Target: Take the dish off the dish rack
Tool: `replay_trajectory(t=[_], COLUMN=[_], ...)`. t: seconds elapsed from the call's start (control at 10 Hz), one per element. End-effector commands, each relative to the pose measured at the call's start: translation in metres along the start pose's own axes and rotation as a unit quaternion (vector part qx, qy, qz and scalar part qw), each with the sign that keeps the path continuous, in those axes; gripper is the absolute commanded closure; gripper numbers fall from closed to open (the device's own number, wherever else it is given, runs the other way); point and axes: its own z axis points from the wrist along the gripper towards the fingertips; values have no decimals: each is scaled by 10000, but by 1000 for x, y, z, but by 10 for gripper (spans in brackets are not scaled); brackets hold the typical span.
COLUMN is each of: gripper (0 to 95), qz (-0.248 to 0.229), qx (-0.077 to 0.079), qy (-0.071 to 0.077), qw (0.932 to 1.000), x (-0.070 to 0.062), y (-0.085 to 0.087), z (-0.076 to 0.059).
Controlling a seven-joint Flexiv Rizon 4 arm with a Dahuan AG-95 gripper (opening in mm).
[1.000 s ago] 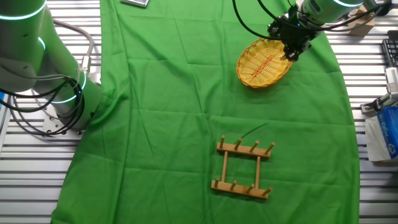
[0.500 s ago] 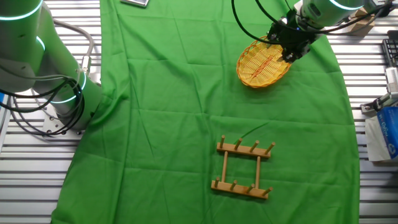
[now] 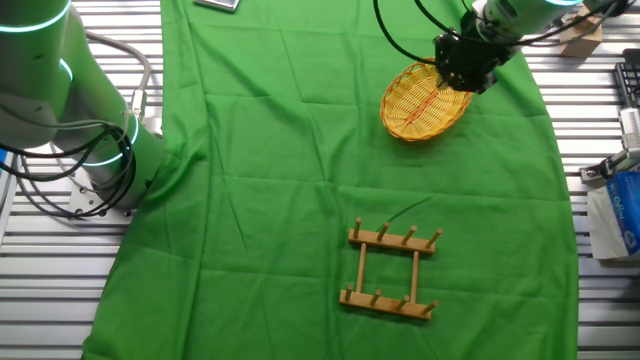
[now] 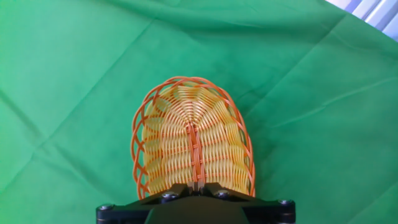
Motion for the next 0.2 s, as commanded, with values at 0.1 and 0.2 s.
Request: replay_trajectory(t=[0.1,0.2], gripper=[950,950], qz=[61,112], qx=[32,29], qy=[41,32], qw=[10000,9999], x=[0,0], y=[-1,-1], z=[0,0])
